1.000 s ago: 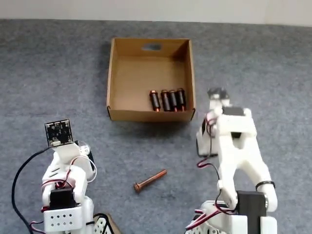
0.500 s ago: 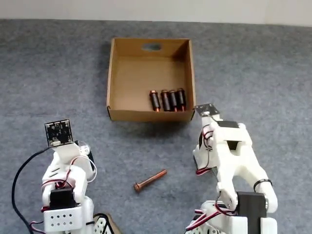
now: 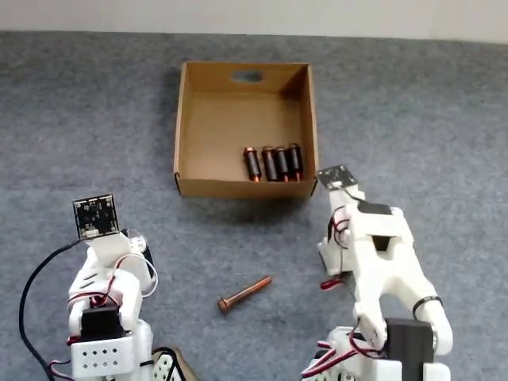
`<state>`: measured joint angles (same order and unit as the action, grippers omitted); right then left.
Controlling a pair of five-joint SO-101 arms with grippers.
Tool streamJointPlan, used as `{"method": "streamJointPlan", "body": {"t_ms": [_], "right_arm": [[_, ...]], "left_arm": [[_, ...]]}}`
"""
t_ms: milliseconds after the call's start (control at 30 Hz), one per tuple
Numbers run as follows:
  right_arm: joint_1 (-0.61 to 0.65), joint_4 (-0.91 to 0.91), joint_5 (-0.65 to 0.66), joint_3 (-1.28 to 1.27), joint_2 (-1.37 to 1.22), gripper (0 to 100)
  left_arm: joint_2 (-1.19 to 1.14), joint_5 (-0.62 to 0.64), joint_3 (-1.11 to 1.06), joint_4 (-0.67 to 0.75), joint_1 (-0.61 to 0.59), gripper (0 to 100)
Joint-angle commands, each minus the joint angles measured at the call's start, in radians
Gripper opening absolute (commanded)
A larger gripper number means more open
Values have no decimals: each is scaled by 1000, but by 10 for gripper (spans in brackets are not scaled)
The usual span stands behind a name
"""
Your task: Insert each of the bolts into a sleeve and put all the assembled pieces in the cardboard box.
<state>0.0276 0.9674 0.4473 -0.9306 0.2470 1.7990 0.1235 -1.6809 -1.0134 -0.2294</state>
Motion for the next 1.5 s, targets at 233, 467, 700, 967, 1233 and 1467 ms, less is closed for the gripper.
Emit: {"method": "streamJointPlan", "body": {"t_ms": [233, 467, 700, 967, 1233, 1467], "right_arm": [[1, 209, 38, 88, 194, 6], [8, 173, -104, 2, 677, 6], [13, -58, -310, -344, 932, 6], [10, -165, -377, -552, 1113, 6], [7, -101, -377, -587, 1251, 6], [7, -36, -377, -588, 1346, 6]], "left_arm": [[7, -5, -16, 14, -4, 11], [7, -115, -16, 11, -13, 11], [12, -269, 64, -143, -5, 10], [4, -334, 343, -241, 4, 78], [-308, -419, 575, -281, 209, 126], [-832, -427, 851, -382, 466, 129]]}}
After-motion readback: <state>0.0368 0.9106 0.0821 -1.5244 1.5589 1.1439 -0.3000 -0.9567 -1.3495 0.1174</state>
